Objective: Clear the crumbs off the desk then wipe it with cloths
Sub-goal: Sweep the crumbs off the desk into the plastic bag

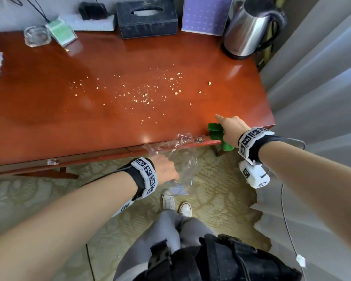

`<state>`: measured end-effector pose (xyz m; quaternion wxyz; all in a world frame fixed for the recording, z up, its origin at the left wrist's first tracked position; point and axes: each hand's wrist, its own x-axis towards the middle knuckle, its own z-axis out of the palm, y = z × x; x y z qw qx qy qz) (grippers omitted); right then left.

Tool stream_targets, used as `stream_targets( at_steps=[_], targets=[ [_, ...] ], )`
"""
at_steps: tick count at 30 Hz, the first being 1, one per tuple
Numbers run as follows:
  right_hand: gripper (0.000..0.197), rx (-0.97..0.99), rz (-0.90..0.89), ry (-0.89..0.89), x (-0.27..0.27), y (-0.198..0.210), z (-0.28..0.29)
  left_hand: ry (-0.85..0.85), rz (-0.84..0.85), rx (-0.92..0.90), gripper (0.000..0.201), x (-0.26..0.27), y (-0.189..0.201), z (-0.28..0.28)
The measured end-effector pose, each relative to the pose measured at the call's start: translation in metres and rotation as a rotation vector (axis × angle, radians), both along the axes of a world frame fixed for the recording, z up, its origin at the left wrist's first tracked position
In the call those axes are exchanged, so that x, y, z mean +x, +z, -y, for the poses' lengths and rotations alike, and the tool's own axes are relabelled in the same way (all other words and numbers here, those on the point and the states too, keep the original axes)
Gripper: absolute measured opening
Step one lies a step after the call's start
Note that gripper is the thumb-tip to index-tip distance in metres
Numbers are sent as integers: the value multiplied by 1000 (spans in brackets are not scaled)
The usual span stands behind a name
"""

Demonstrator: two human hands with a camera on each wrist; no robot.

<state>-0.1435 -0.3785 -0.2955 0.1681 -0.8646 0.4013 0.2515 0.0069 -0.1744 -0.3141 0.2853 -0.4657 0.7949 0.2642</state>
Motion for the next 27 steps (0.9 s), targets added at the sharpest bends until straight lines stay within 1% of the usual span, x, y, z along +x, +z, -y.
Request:
stream_targets(
  at_steps=[1,4,5,7,9,13,15,17,19,21,24,27],
  targets=[
    [69,-17,0,-25,1,-4,5,-7,-10,12,41,0,-2,3],
    [41,-70,44,-90,3,-13,20,-14,-28,34,33,-2,-11,7],
    [36,-85,73,-117,4,-15,25,-11,-36,35,32,-3,-15,8],
    [35,-101,163,-187,7,-16,38,5,-46,41,31,-3,-21,12],
    [39,-129,256,-260,12,-14,53,10,-41,57,29,-2,-25,17],
    [46,-202,361,-465,26,-3,95,40,-42,82,30,-2,-33,33],
    [47,-236,411,-522,33,2,124,65,-41,99,30,-2,-36,42],
    [47,-285,437,-489,43,2,155,94,-34,128,30,-4,-39,48],
    [51,-320,429,-431,56,-3,183,126,-34,144,32,-7,-44,53],
    [56,-313,443,-389,69,-10,201,141,-28,155,34,-10,-48,57],
    [54,-208,482,-369,88,-32,212,138,-5,157,31,-19,-53,67],
    [45,-50,437,-297,103,-63,206,147,7,177,28,-26,-54,76]
  ],
)
